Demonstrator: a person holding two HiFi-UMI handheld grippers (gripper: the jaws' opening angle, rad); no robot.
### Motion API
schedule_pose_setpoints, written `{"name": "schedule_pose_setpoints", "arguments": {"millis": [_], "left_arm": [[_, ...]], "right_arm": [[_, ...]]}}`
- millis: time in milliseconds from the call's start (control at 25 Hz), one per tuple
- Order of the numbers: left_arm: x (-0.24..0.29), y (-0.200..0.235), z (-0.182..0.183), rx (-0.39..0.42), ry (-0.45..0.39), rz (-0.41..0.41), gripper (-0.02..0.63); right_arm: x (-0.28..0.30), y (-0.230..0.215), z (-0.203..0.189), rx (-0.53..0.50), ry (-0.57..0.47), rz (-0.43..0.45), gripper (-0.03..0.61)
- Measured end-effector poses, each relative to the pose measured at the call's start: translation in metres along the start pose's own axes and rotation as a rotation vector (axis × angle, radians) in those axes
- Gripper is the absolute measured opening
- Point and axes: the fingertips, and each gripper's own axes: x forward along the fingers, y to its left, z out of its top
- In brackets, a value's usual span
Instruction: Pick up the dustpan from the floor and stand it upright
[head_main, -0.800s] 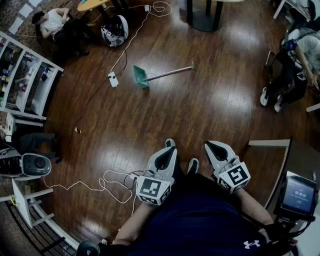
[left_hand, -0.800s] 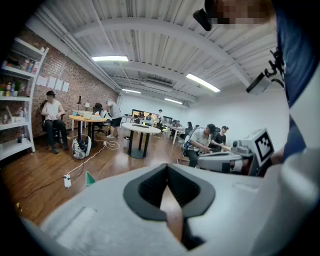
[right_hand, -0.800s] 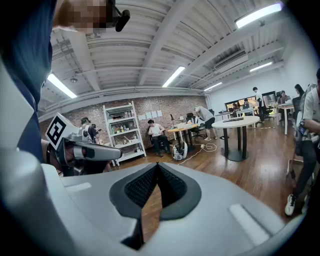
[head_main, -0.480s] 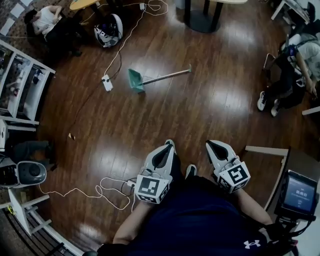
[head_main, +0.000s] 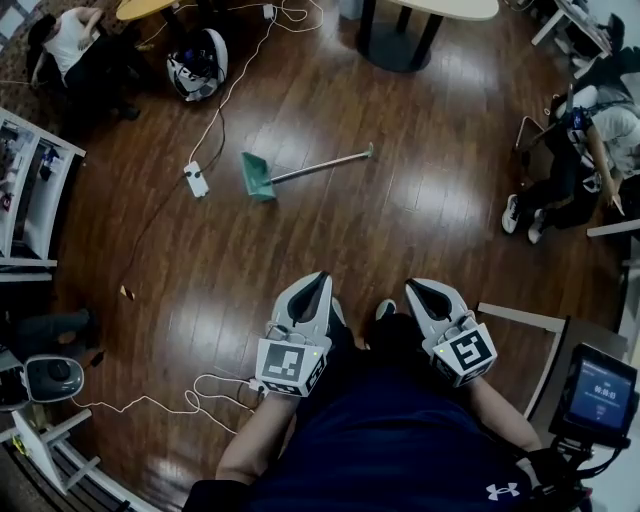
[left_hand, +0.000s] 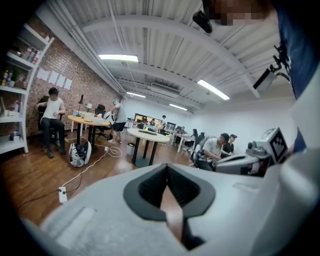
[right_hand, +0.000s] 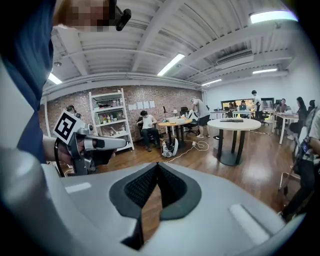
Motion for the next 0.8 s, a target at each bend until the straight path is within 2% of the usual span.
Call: {"name": "schedule_pose_setpoints", "arguments": {"millis": [240, 640, 800], "left_arm": [[0.05, 0.011, 0.012, 0.001, 0.005, 0.034, 0.005], [0.166, 0.002, 0.064, 0.063, -0.018, 0.153, 0.005], [0.194, 0.0, 0.071, 0.018, -0.024, 0.223, 0.005]], "right_arm": [[0.026, -0.053, 0.022, -0.014, -0.009, -0.013, 0.011], [0.08, -0.169, 0.051, -0.026, -0.033, 0.165, 0.011], [0.096, -0.21, 0.063, -0.018, -0.005, 0.21, 0.011]]}}
